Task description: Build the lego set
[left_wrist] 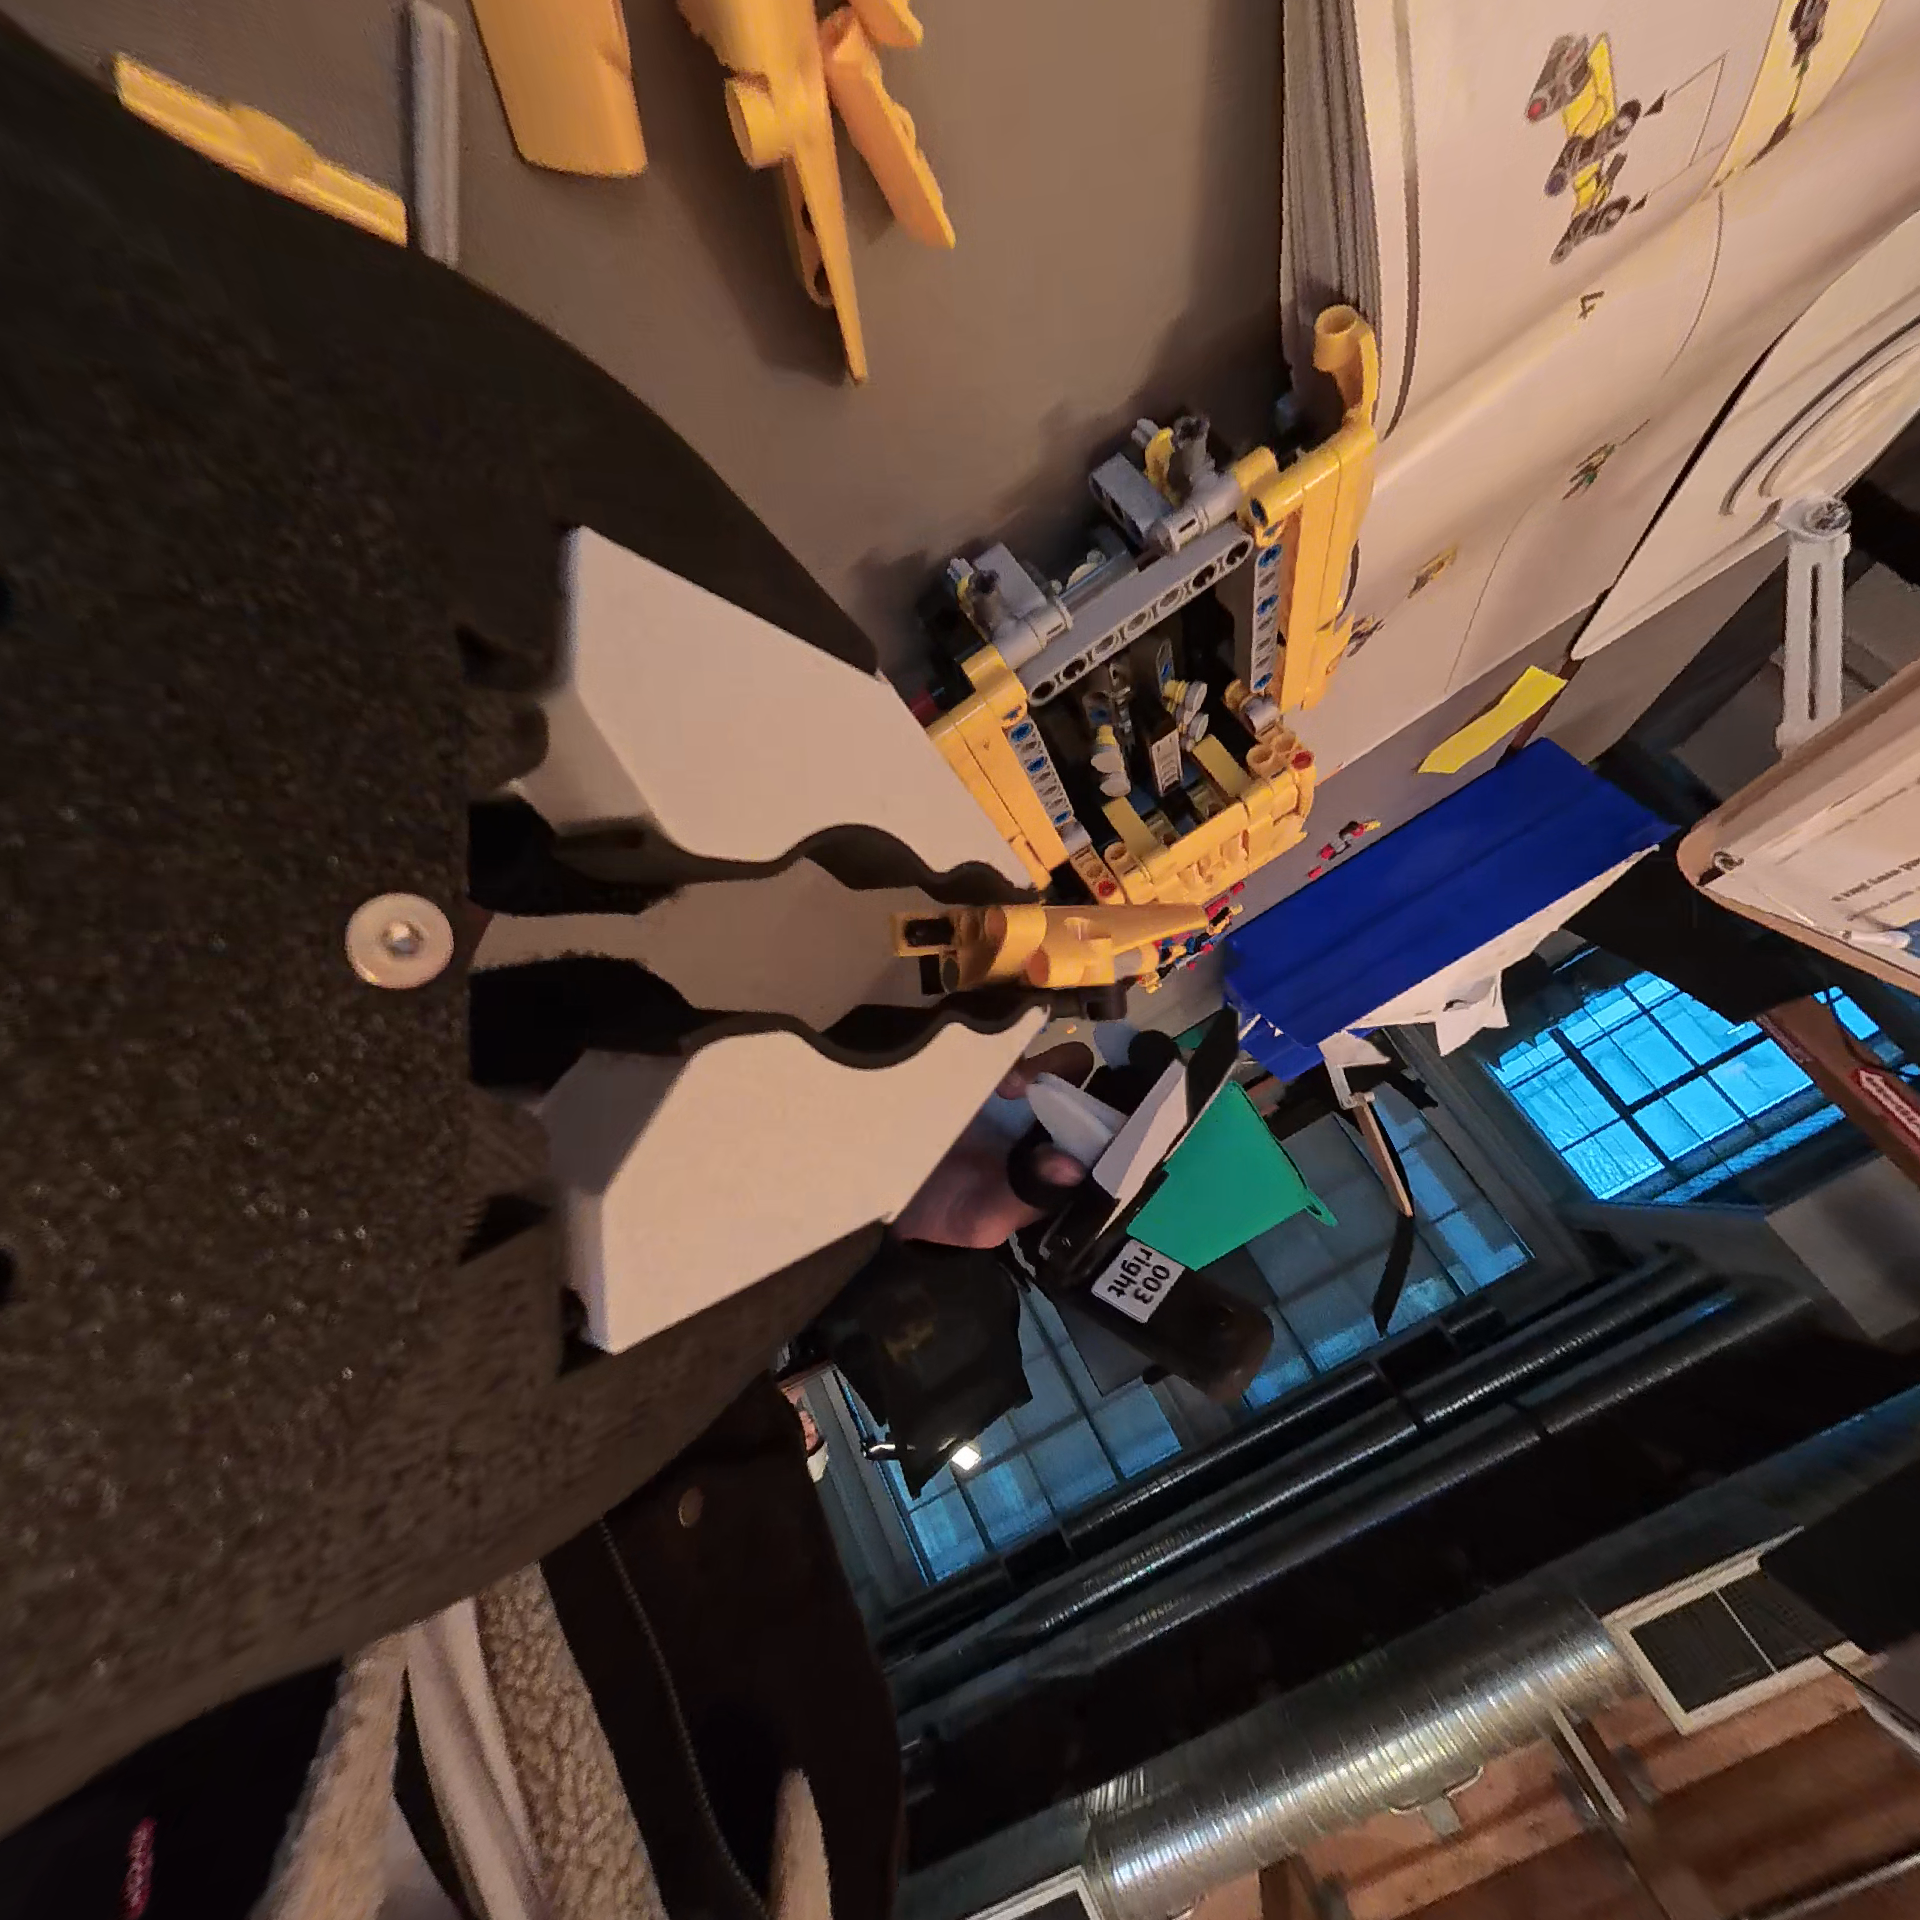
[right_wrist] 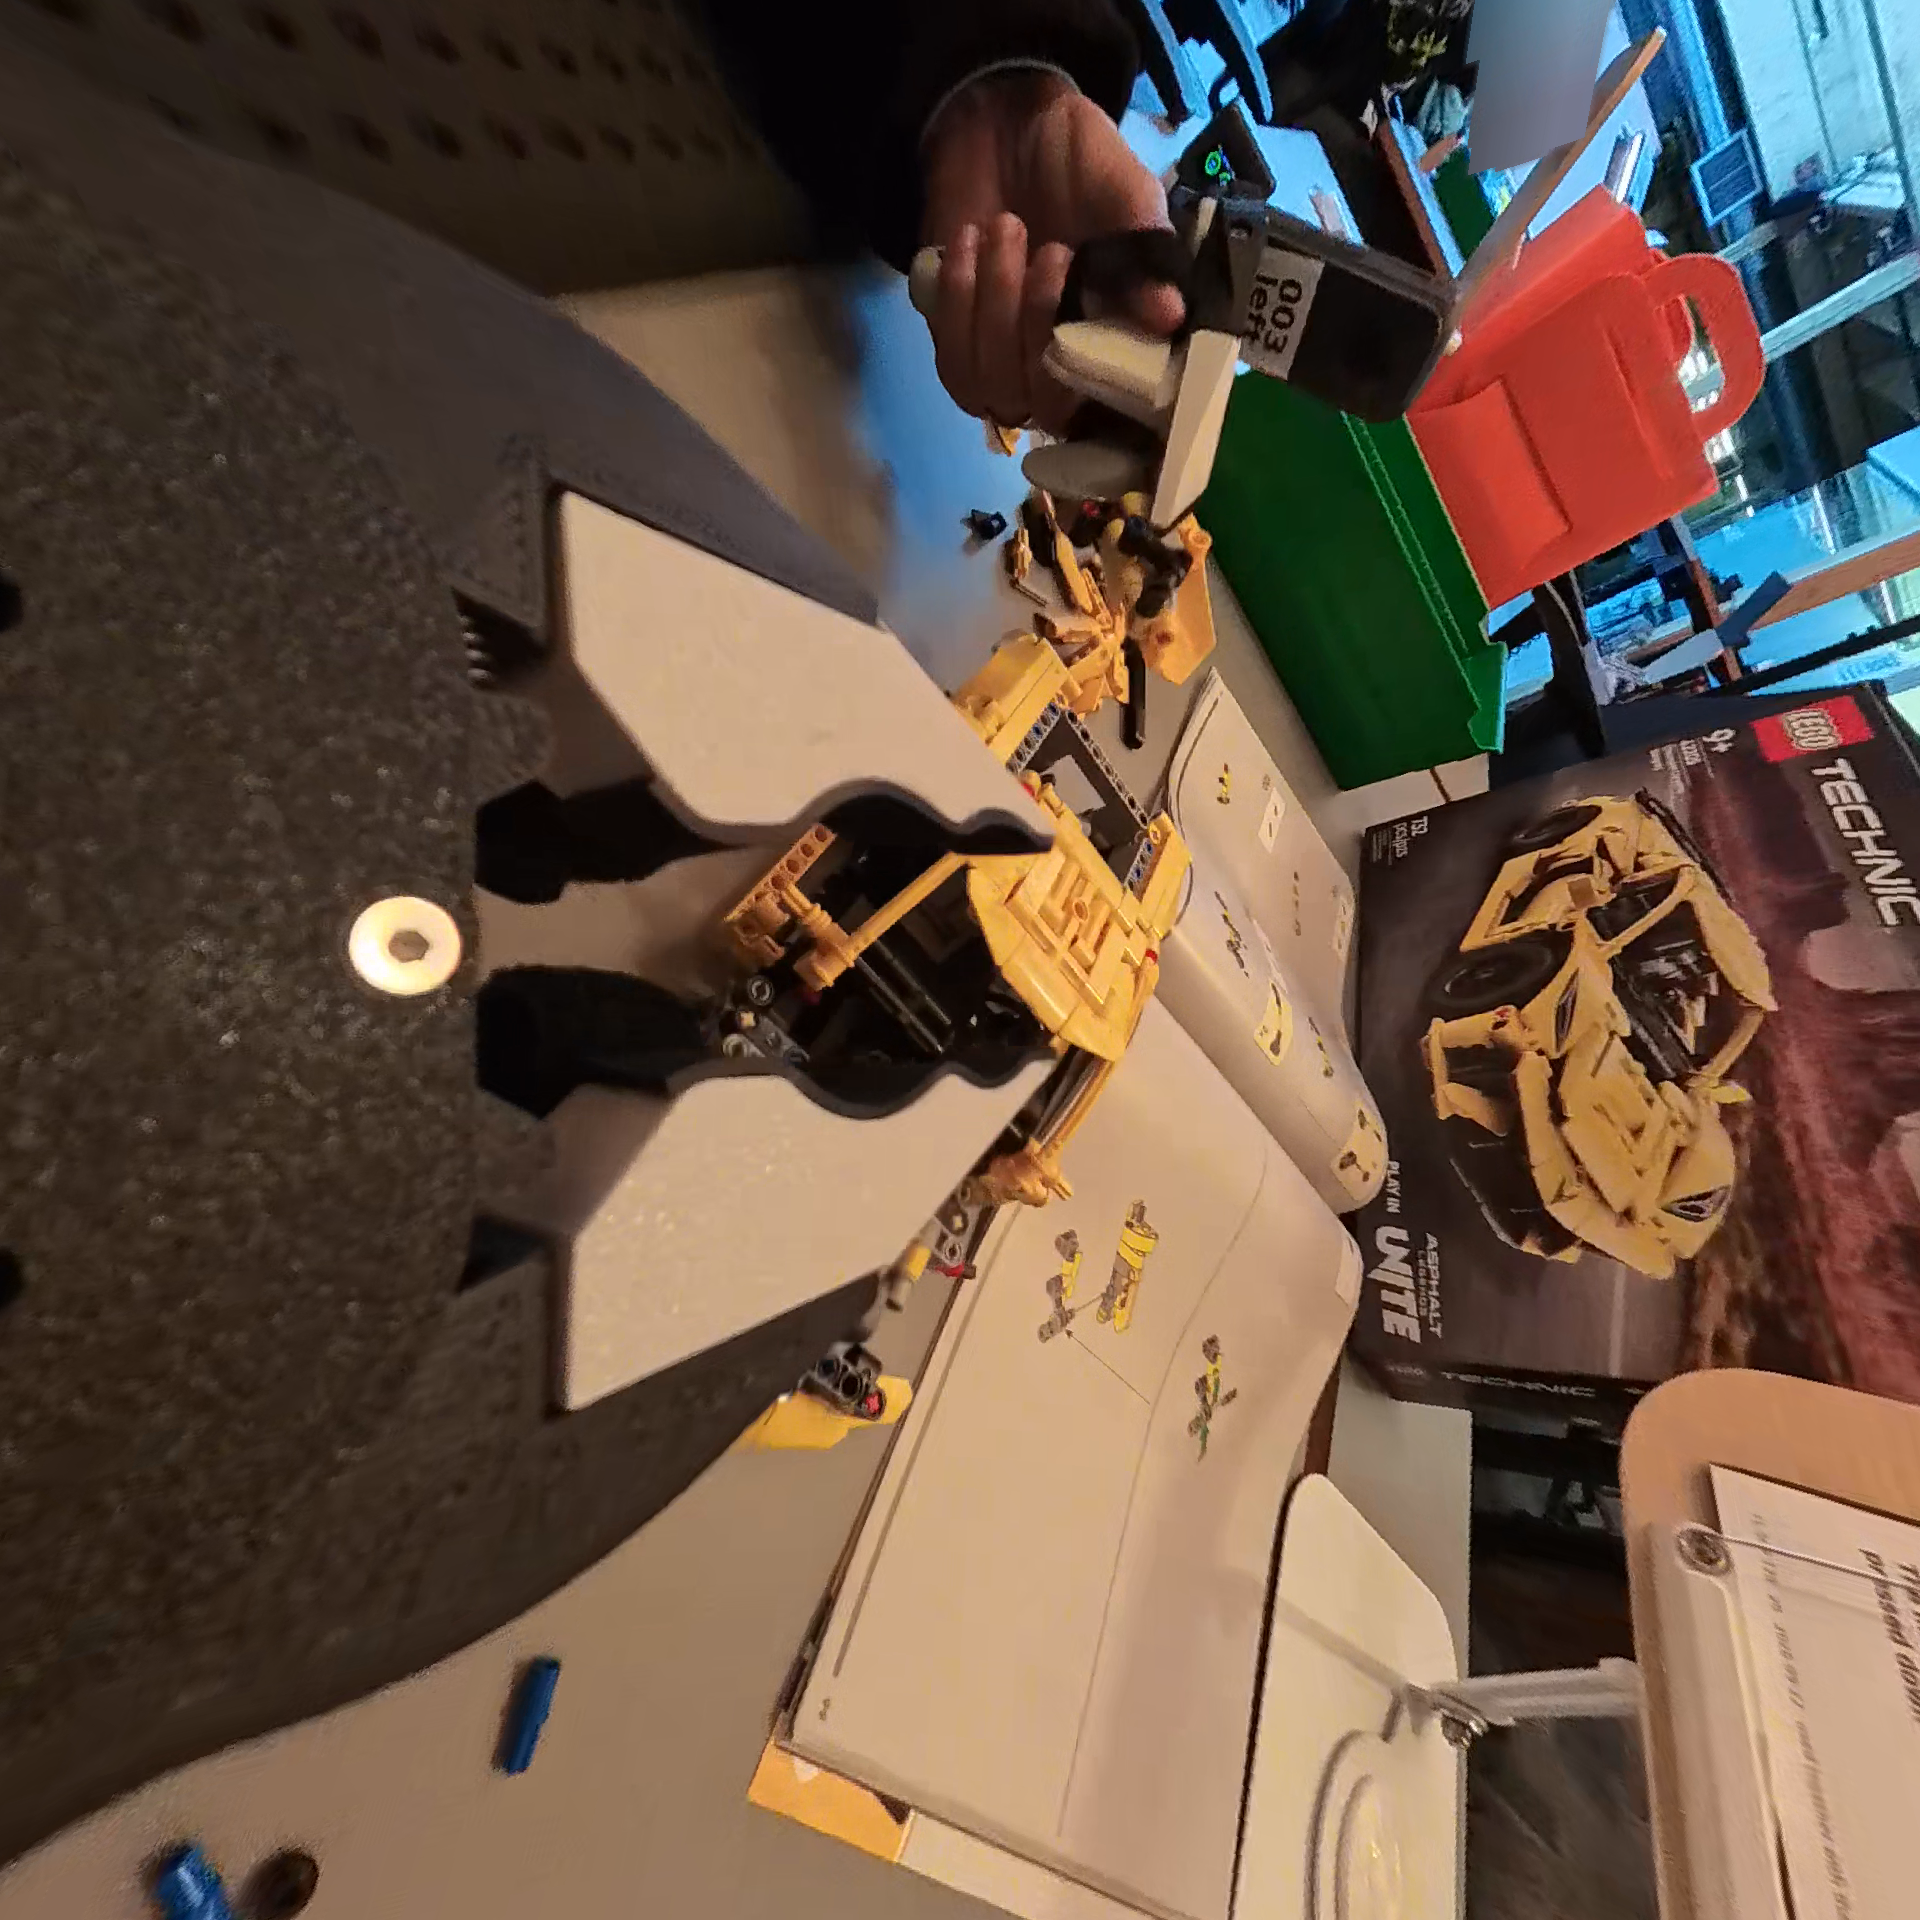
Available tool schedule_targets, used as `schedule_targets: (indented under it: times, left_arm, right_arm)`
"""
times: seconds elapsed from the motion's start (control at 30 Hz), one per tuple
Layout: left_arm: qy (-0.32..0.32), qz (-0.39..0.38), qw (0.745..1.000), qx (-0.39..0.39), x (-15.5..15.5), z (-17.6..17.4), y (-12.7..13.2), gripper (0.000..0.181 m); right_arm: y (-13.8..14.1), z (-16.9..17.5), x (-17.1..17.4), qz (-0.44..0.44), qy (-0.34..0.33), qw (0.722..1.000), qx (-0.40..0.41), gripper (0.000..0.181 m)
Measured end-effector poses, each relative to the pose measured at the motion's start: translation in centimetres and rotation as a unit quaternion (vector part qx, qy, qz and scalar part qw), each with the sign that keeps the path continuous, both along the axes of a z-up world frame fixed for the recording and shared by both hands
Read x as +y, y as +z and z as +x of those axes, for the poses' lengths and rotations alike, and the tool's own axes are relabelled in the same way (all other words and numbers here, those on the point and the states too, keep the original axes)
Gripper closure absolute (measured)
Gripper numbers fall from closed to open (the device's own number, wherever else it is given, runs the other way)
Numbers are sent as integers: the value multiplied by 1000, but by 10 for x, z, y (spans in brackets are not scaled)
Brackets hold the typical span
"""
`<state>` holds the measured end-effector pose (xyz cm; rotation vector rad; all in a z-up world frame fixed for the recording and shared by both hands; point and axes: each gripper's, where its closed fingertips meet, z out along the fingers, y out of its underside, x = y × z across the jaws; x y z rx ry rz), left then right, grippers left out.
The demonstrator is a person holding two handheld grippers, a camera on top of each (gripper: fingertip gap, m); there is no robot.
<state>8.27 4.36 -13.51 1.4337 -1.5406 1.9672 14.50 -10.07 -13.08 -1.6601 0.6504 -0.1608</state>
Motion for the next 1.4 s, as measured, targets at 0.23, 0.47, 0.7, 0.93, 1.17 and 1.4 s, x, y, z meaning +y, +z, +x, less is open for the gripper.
schedule_targets:
  times: [0.23, 0.47, 0.7, 0.93, 1.17, 1.4]
  left_arm:
    - [-10, -36, 999, 12, 0, -2, 5, 166]
    - [-23, -3, 999, -34, -9, -10, 12, 166]
    - [-7, 278, 911, -305, -37, -30, 16, 166]
    - [75, 522, 593, -608, -65, -51, 26, 166]
    - [112, 585, 395, -700, -76, -62, 31, 166]
    - [102, 582, 398, -701, -79, -64, 28, 167]
  right_arm:
    - [-2, -4, 2, -5, 10, 1000, 5, 150]
    - [-5, -5, 3, -9, 13, 1000, 9, 152]
    - [-4, -4, 2, -6, 10, 1000, 9, 153]
    - [39, -74, 31, 128, 223, 964, 65, 161]
    - [42, -118, 53, 146, 340, 920, 127, 124]
    - [31, -119, 57, 88, 322, 942, 44, 138]
